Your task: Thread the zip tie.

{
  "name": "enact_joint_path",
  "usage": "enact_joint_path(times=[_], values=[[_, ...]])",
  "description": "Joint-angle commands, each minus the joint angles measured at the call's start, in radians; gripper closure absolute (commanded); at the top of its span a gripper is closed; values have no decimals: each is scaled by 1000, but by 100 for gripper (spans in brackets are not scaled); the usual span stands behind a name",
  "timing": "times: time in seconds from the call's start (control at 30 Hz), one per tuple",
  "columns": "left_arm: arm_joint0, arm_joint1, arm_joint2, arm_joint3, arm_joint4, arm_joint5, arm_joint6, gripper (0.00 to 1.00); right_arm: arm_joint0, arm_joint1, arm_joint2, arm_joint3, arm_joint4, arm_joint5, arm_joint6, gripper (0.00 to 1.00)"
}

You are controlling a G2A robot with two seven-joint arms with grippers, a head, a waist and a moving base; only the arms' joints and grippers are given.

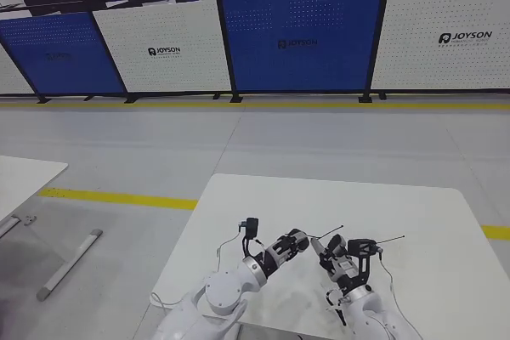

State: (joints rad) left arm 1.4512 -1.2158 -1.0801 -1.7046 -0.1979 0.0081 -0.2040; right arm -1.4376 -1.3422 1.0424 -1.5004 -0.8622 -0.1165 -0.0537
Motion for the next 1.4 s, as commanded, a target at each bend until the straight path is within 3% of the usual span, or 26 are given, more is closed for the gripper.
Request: enact_joint_path(times=[0.0,0.53,0.7,0.93,1.2,1.37], values=[[0,0,1,-1,4,0,-1,100,3,-1,-4,0,-8,1,2,62],[-2,0,11,-2,23,8,-2,100,5,-5,-16,-9,-57,-4,1,69],[-2,0,11,-2,24,11,-3,100,4,-6,-15,-9,-56,-6,-1,77],[-5,0,10,6,17,11,-2,100,5,-8,-14,-3,-60,-13,-6,100],[-11,-1,10,12,7,18,-3,100,8,-10,-15,3,-66,-13,-8,100],[-8,-1,3,7,-12,-12,-8,100,12,-12,-17,9,-70,-14,-1,100]])
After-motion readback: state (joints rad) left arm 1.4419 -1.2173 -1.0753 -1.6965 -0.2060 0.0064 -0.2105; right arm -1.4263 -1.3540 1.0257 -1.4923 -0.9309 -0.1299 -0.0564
